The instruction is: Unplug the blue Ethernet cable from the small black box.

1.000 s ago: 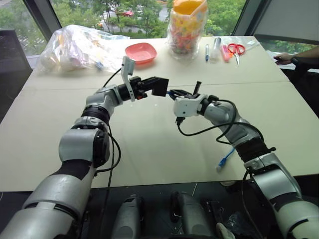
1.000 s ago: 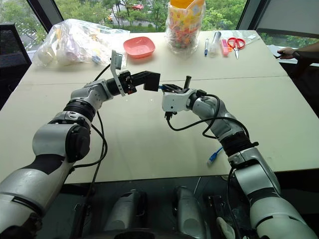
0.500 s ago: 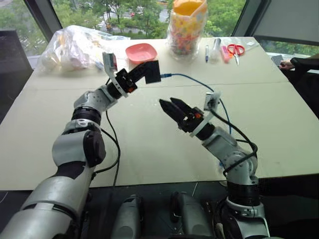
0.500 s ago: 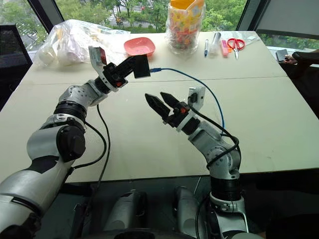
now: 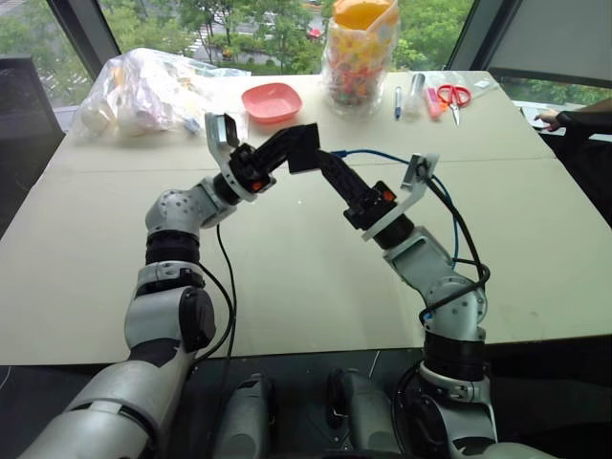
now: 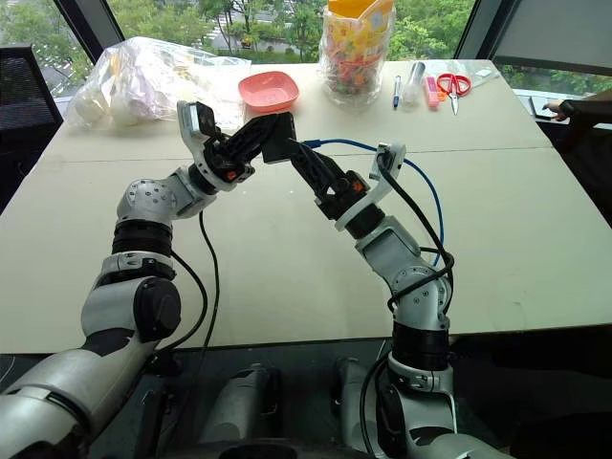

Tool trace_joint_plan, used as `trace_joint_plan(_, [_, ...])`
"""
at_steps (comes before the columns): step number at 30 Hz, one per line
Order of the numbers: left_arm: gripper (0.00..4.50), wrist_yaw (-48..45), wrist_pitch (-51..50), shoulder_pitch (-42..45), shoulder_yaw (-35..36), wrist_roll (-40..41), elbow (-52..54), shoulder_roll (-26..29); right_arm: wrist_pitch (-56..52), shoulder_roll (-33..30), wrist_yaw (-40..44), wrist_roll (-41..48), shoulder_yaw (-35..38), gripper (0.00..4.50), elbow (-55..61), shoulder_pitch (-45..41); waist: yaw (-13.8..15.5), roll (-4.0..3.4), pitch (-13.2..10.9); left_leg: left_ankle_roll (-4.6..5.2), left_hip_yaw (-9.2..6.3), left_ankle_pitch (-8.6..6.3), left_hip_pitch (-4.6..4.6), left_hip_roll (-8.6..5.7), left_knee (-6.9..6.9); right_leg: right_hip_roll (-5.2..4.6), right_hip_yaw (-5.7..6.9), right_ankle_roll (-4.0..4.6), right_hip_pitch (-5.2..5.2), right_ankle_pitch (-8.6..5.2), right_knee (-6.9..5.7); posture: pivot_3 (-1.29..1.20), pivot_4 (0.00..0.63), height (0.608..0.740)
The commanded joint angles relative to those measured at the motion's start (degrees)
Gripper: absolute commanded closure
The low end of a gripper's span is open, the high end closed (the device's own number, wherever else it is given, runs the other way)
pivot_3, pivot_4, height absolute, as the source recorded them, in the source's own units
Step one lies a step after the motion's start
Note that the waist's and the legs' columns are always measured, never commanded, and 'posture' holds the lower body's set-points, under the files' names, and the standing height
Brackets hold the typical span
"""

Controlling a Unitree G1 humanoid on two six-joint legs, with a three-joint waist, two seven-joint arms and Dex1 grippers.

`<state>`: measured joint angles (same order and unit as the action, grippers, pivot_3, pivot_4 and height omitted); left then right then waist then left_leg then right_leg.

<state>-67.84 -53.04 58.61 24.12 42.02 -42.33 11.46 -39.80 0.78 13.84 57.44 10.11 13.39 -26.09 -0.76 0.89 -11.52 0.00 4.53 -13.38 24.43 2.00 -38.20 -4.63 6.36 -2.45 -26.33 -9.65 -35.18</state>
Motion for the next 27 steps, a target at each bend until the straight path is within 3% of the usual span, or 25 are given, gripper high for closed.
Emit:
trace_joint_plan(1, [3.99, 0.44, -0.13, 0.18, -0.11, 2.11, 2.09, 0.05, 1.2, -0.06, 0.53, 0.56, -0.28, 0.05, 1.15, -1.41, 0.0, 0.0, 0.0, 0.0, 0.0, 0.0, 0.0, 0.0, 0.0, 0.0, 0.0, 0.0, 0.0, 0.0, 0.0, 0.0, 0.15, 0.74])
trace_joint_plan(3, [3.99, 0.54, -0.26, 0.07, -0.35, 2.44, 2.32, 0.1, 1.43, -0.02, 0.48, 0.66, -0.32, 0.05, 1.06, -1.42, 0.01, 0.0, 0.0, 0.0, 0.0, 0.0, 0.01, 0.0, 0.0, 0.0, 0.0, 0.0, 0.0, 0.0, 0.0, 0.0, 0.15, 0.74])
trace_joint_plan(5, [3.99, 0.68, -0.4, -0.12, -0.62, 2.78, 2.64, 0.09, 1.94, 0.37, 0.43, 0.86, -0.14, 0.58, 0.83, -1.48, 0.01, 0.0, 0.0, 0.0, 0.0, 0.0, 0.01, 0.0, 0.0, 0.0, 0.0, 0.0, -0.01, 0.0, 0.01, 0.0, 0.15, 0.74])
trace_joint_plan(7, [3.99, 0.83, -0.49, -0.32, -0.84, 3.05, 2.91, 0.12, 2.38, 0.59, 0.51, 0.91, -0.15, 1.41, 0.71, -1.52, 0.01, 0.0, 0.0, 0.0, 0.0, 0.0, 0.01, 0.0, 0.0, 0.0, 0.0, 0.0, 0.0, 0.0, 0.01, 0.0, 0.15, 0.74])
trace_joint_plan(13, [3.99, 1.55, -0.57, -0.69, -0.99, 3.77, 3.49, 0.16, 2.75, 1.09, 0.77, 1.6, -0.19, 4.47, 0.53, -1.67, -0.02, 0.0, 0.0, 0.0, -0.01, 0.0, 0.01, 0.01, 0.01, 0.01, 0.0, 0.0, -0.01, -0.01, 0.01, 0.0, 0.15, 0.74])
trace_joint_plan(23, [3.99, 3.5, 2.37, -1.31, 0.02, 2.99, 2.79, 2.68, 3.51, -0.04, -0.79, 1.69, 1.95, 4.47, -1.68, -2.02, 0.0, 0.0, 0.0, 0.0, -0.01, 0.0, 0.02, 0.0, 0.01, 0.0, 0.0, 0.0, -0.01, -0.01, 0.02, 0.0, 0.15, 0.74])
trace_joint_plan(27, [3.99, 3.87, 3.59, -2.34, 2.59, 3.18, 1.32, 9.09, 4.38, -10.32, 0.09, 0.09, 8.29, 4.47, -7.87, -6.66, -0.14, 0.0, 0.0, 0.0, 0.01, 0.0, 0.01, 0.0, 0.0, -0.01, 0.0, 0.0, -0.03, 0.0, 0.02, 0.0, 0.15, 0.74])
